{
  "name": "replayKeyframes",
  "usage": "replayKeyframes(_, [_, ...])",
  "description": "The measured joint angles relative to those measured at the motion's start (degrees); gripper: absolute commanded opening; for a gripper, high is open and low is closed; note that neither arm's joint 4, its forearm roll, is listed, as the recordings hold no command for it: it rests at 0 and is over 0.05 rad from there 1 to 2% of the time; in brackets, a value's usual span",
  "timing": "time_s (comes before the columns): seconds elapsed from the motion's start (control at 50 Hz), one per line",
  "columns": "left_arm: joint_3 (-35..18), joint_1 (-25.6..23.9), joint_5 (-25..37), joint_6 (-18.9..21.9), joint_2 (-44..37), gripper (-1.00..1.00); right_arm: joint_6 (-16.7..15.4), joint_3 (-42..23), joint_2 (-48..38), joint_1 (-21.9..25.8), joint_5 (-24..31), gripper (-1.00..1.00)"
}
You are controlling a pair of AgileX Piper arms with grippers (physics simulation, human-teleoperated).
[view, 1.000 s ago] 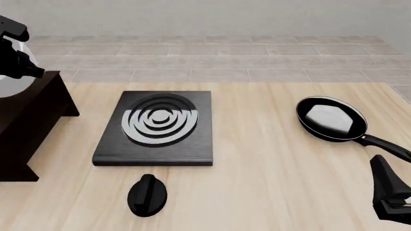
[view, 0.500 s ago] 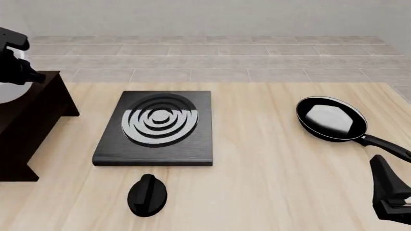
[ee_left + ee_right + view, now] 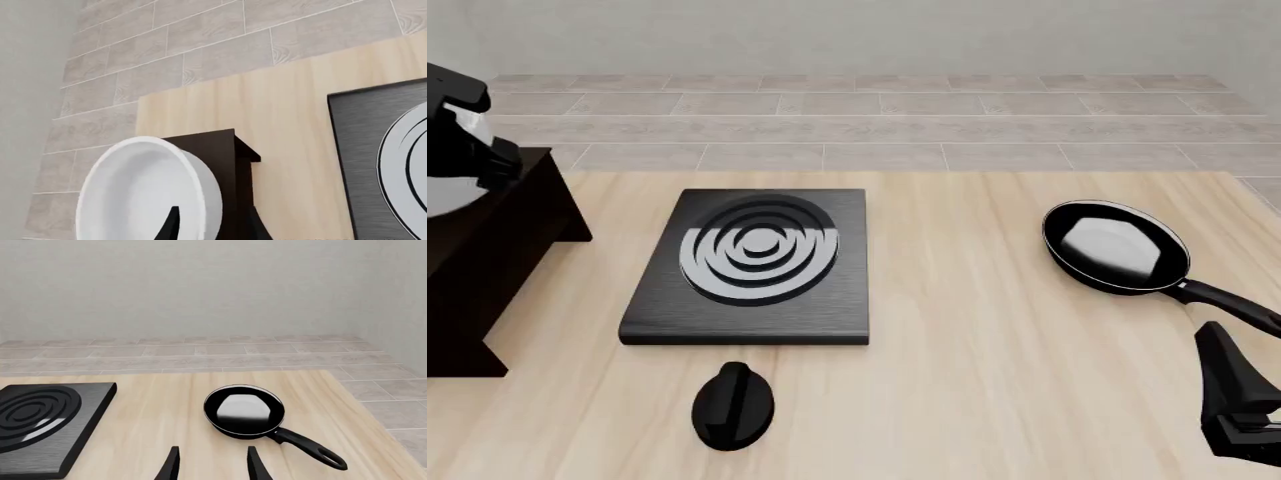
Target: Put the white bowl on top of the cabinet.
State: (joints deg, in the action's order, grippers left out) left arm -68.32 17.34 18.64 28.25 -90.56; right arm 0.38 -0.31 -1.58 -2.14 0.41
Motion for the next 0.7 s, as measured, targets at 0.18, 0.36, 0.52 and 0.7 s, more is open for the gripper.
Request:
replayKeyframes(0.18, [0.4, 0.2, -0.5, 0.8, 1.6, 1.00, 0.0, 0.0, 0.0, 0.0, 0.0, 1.00])
replayKeyframes(0.36, [1.9, 0.0, -2.4, 1.2, 4.6, 1.00, 0.0, 0.0, 0.0, 0.0, 0.0, 1.00])
replayKeyframes(0.52, [4.6, 0.0, -4.8, 1.2, 8.1, 1.00, 0.0, 0.0, 0.0, 0.0, 0.0, 1.00])
replayKeyframes(0.7, [10.2, -0.8, -8.5, 2.5, 15.5, 1.00, 0.0, 0.0, 0.0, 0.0, 0.0, 1.00])
